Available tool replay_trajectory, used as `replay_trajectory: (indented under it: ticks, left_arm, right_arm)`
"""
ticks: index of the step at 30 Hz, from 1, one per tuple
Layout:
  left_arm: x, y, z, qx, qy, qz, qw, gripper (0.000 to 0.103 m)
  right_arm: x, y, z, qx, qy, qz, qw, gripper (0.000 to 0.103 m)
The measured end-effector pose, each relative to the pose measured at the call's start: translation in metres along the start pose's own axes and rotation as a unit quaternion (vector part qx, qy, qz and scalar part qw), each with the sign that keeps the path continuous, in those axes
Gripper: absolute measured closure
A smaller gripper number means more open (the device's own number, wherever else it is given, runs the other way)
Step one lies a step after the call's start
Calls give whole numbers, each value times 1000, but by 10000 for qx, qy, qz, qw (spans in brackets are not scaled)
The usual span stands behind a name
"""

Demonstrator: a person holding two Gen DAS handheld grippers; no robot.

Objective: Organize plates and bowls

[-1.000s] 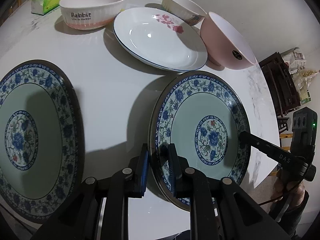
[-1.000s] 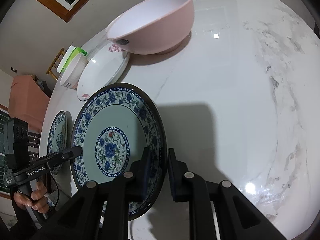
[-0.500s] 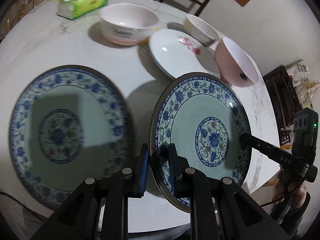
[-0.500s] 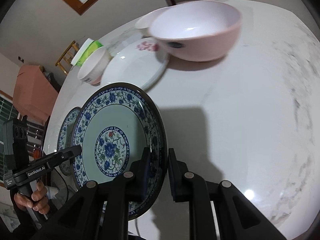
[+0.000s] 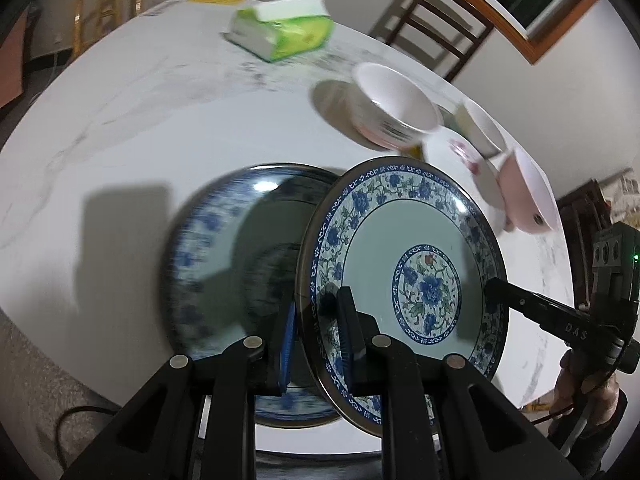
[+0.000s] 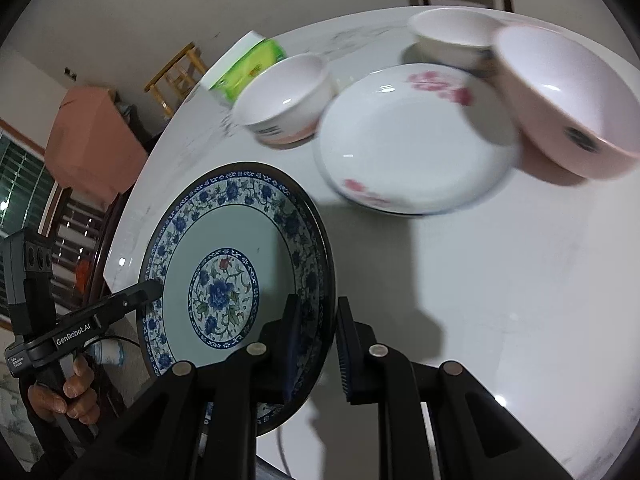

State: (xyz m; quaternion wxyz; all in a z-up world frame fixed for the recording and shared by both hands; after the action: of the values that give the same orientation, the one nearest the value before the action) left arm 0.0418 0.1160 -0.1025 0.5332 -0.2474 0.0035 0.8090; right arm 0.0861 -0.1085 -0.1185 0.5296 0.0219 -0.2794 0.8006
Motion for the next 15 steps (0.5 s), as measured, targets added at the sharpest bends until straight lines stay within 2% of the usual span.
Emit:
replay_trajectory:
  ticks: [7, 15]
  left_arm:
    - [44, -9, 5, -29, -161, 370, 9992, 86]
    - [64, -15, 5, -29, -192, 480, 9987, 86]
  right_arm:
    - [33, -11, -29, 277, -91, 234, 9993, 86]
    - [41, -17, -39, 426, -95, 250, 9987, 86]
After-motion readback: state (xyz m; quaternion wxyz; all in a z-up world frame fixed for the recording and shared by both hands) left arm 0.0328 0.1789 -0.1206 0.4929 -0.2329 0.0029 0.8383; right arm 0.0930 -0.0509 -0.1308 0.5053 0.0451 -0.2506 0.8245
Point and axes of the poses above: each gripper's, at about its wrist camera, not at the fingertips, and z roughly against the way its jaws point, x to its left, y to its underside, the point moved 5 cm from there along -z, roughly the way its jaws point, and after that the axes turned 13 degrees about z, right-handed, at the moved point
